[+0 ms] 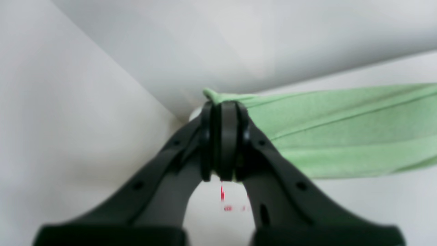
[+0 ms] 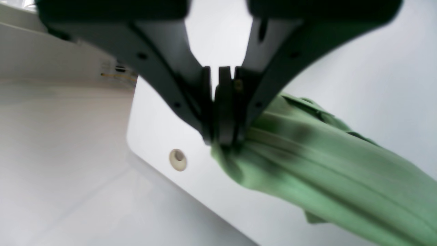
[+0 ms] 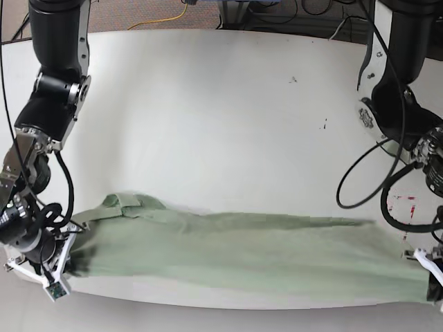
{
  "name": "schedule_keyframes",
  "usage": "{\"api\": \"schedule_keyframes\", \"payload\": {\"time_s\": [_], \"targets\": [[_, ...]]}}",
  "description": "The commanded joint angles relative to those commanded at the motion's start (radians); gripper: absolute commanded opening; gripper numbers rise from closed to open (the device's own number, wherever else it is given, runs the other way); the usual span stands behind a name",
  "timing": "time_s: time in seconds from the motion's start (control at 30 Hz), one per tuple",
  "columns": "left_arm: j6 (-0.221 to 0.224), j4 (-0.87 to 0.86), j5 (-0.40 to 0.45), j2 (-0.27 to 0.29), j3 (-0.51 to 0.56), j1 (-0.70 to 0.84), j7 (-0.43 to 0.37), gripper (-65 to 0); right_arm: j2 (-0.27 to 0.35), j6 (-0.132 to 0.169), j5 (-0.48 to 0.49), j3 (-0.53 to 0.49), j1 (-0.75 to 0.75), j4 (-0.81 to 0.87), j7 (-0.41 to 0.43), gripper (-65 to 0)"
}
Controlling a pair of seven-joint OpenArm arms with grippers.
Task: Layout the t-shirt on the table in an organized manner, then fold the t-shirt properly
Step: 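Lift the shirt with both grippers and swing it across the table, then lay the shirt down flat, pulling its edge taut between both grippers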
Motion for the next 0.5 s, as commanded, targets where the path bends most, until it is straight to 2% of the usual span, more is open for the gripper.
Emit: {"api": "schedule_keyframes", "payload": {"time_s": [0.2, 0.5], "targets": [[0.0, 0.032, -0.002, 0.0, -0.041, 0.135, 0.0, -64.9, -0.017, 0.0, 0.0, 0.048, -0.146, 0.086, -0.004, -65.0], [0.0, 0.051, -0.002, 0.0, -0.112, 0.361, 0.0, -65.0, -0.075, 0.0, 0.0, 0.087, -0.358, 0.166, -0.004, -65.0]]}}
